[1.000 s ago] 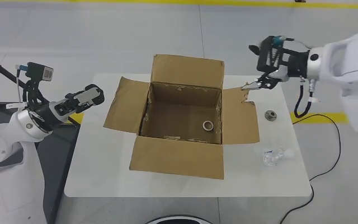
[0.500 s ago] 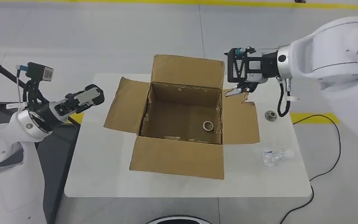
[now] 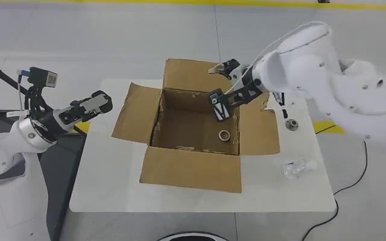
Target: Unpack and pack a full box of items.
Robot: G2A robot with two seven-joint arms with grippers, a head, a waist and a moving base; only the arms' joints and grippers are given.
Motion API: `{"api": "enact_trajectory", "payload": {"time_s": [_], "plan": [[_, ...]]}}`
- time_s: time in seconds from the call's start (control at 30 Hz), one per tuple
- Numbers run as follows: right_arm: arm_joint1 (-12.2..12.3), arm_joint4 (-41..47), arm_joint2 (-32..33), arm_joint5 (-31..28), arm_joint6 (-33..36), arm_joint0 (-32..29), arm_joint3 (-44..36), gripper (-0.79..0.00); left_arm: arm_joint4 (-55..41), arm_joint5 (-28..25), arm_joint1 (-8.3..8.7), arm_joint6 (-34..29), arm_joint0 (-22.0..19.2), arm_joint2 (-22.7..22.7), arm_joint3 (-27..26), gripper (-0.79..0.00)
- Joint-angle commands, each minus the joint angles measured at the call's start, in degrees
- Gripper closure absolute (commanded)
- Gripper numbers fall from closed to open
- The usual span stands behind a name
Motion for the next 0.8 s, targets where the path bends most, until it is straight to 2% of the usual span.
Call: {"api": "enact_trajectory", "payload": {"time_s": [0.0, 0.17, 0.27, 0.7, 0.77], "plan": [[-1.03, -8.30, 1.24, 0.00, -7.22, -1.36, 1.44, -0.785, 0.00, 0.00, 0.00, 0.00, 0.00, 0.00, 0.00, -0.785], [-3.64, -29.07, 1.24, 0.00, -25.80, -3.52, 5.94, -0.785, 0.00, 0.00, 0.00, 0.00, 0.00, 0.00, 0.00, -0.785], [-5.40, -42.12, 1.24, 0.00, -39.55, -4.34, 9.19, -0.785, 0.00, 0.00, 0.00, 0.00, 0.00, 0.00, 0.00, -0.785], [-5.40, -42.12, 1.24, 0.00, -39.55, -4.34, 9.19, -0.785, 0.00, 0.00, 0.00, 0.00, 0.00, 0.00, 0.00, -0.785], [-5.51, -43.64, 1.24, 0.37, -38.17, -5.78, 7.51, -0.785, 0.00, 0.00, 0.00, 0.00, 0.00, 0.00, 0.00, -0.785]]}}
